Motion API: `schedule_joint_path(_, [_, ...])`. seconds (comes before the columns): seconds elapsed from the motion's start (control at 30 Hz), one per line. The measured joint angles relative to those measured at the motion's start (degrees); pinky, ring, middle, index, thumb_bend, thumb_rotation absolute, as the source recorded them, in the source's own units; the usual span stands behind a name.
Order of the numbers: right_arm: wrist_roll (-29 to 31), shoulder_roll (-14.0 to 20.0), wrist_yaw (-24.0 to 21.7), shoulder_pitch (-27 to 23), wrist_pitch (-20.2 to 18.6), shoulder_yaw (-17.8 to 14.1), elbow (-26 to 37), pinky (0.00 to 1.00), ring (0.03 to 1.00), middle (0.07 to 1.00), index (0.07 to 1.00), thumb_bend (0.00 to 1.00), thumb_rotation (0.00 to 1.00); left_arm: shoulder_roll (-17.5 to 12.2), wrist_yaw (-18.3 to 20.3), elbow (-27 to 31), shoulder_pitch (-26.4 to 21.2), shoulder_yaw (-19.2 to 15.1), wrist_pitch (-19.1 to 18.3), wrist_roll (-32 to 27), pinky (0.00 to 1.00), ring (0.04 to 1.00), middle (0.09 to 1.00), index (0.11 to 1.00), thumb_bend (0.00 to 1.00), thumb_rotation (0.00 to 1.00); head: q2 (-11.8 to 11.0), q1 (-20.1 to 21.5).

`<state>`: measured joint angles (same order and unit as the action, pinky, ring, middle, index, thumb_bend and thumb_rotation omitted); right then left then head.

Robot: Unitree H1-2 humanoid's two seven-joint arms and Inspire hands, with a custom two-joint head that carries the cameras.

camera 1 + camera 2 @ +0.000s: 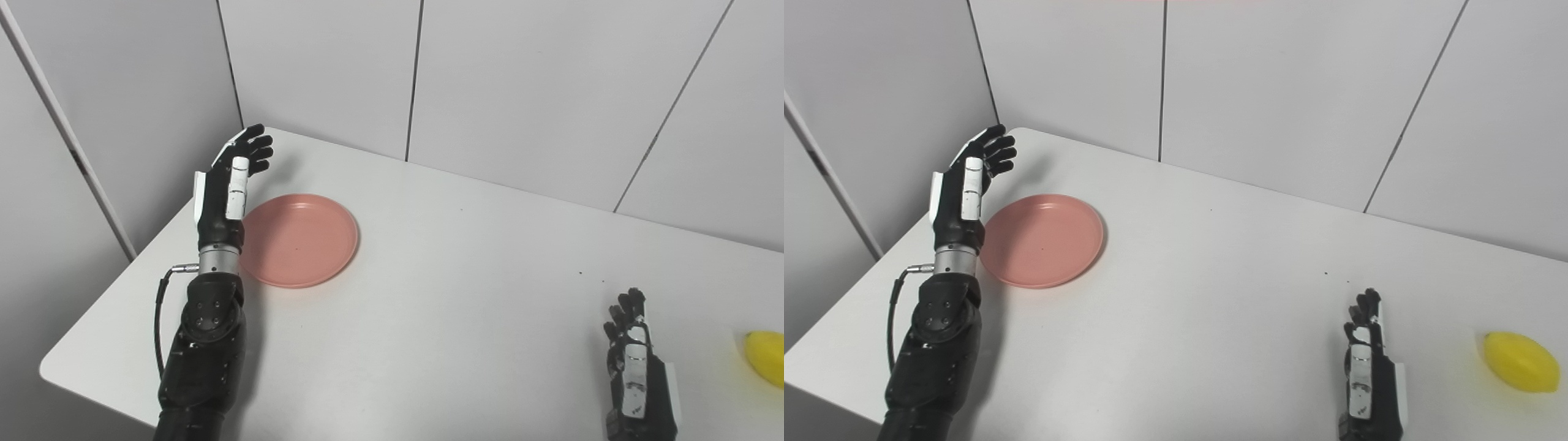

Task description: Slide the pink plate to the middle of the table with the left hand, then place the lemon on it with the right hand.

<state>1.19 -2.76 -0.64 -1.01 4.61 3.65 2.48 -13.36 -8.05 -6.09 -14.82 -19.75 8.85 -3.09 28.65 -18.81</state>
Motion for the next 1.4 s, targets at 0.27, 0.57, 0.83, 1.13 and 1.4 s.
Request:
schedule_joint_path(0.27, [0.25, 0.3, -0.37, -0.13, 0.01, 0.14, -0.16, 1.0, 1.0, 1.0, 1.0, 0.74, 1.0, -3.47, -0.01, -4.93, -0.09, -1.86, -0.12, -2.1, 0.74, 0.744, 0.747, 0.74, 0.84, 1.0, -0.35, -0.26])
schedule_joint_path(0.57, [0.11, 0.05, 0.14, -0.19, 0.48, -0.08, -0.24, 1.0, 1.0, 1.0, 1.0, 0.73, 1.0, -5.08, 0.62, -11.88, -0.46, -1.85, -0.05, -3.8, 0.76, 0.777, 0.784, 0.776, 0.86, 1.0, -0.35, -0.53])
schedule_joint_path(0.83, [0.13, -0.04, 0.25, -0.12, 0.88, -0.07, -0.2, 1.0, 1.0, 1.0, 1.0, 0.75, 1.0, -7.32, 4.67, -16.9, -0.44, -0.72, 0.23, -6.05, 0.79, 0.81, 0.816, 0.807, 0.84, 1.0, 0.0, -0.44])
schedule_joint_path(1.13, [0.34, -0.04, 0.19, 0.05, 0.88, -0.14, -0.07, 1.0, 1.0, 1.0, 1.0, 0.74, 1.0, -6.47, 6.01, -16.65, -0.31, 0.64, 1.18, -6.39, 0.9, 0.869, 0.845, 0.825, 0.78, 1.0, 0.35, -0.53])
schedule_joint_path(1.4, [0.31, 0.03, 0.19, 0.04, 0.87, -0.18, -0.06, 1.0, 1.0, 1.0, 1.0, 0.75, 1.0, -3.74, 6.42, -14.28, 0.03, 0.96, 1.26, -7.17, 0.86, 0.85, 0.844, 0.831, 0.77, 1.0, 0.44, -0.53])
